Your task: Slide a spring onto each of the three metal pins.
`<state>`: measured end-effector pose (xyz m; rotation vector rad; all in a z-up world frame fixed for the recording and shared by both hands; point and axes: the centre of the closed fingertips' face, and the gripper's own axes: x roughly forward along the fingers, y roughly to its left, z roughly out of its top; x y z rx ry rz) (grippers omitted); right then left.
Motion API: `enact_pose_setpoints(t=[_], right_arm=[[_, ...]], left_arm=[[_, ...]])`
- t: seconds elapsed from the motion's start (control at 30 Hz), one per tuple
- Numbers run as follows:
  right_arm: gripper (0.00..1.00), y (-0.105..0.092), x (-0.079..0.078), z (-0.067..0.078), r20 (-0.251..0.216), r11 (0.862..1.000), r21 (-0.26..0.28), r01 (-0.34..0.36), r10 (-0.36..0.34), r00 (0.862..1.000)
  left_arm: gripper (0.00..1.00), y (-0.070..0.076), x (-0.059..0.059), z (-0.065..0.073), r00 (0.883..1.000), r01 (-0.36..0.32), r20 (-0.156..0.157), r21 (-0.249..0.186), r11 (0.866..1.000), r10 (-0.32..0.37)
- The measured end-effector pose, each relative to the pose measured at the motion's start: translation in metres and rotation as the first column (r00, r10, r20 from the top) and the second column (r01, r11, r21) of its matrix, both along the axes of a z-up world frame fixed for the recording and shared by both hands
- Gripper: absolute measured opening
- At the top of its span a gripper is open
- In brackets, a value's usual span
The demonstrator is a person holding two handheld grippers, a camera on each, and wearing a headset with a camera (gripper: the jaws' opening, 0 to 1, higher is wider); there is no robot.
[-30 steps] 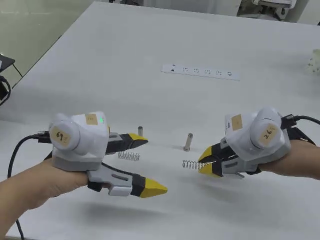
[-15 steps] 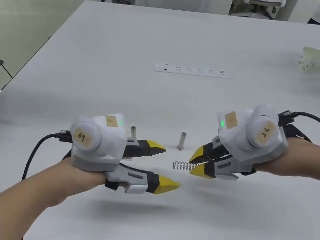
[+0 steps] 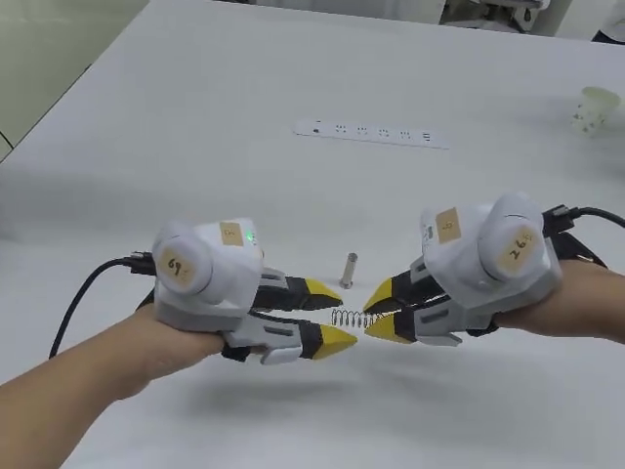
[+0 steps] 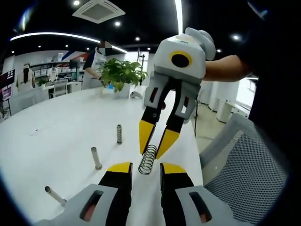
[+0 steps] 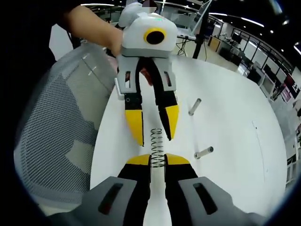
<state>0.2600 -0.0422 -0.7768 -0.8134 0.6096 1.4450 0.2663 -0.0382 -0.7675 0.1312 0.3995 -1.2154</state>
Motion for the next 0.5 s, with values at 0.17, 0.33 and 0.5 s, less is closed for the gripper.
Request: enact_pose_setpoints(t=[0.17,0.33,0.5], right_arm=[[0.08,-0.0001,-0.0017,0.0001,-0.001,1.0,0.0,-0.002,0.002,1.0],[0.08,0.001,-0.0043,0.0,0.001,1.0,-0.003,-0.014,0.014,1.0],[0.08,0.0023,-0.0047,0.0007,0.005,1.0,-0.002,-0.016,0.016,1.0]], left_arm=[[0.12,-0.005,-0.0025,0.0009,1.0,0.012,0.01,-0.004,1.0,-0.012],[0.05,-0.0042,-0.003,-0.0008,1.0,0.012,0.015,0.005,1.0,-0.012],[0.04,-0.0034,-0.004,0.0002,1.0,0.019,0.023,0.005,1.0,-0.019]])
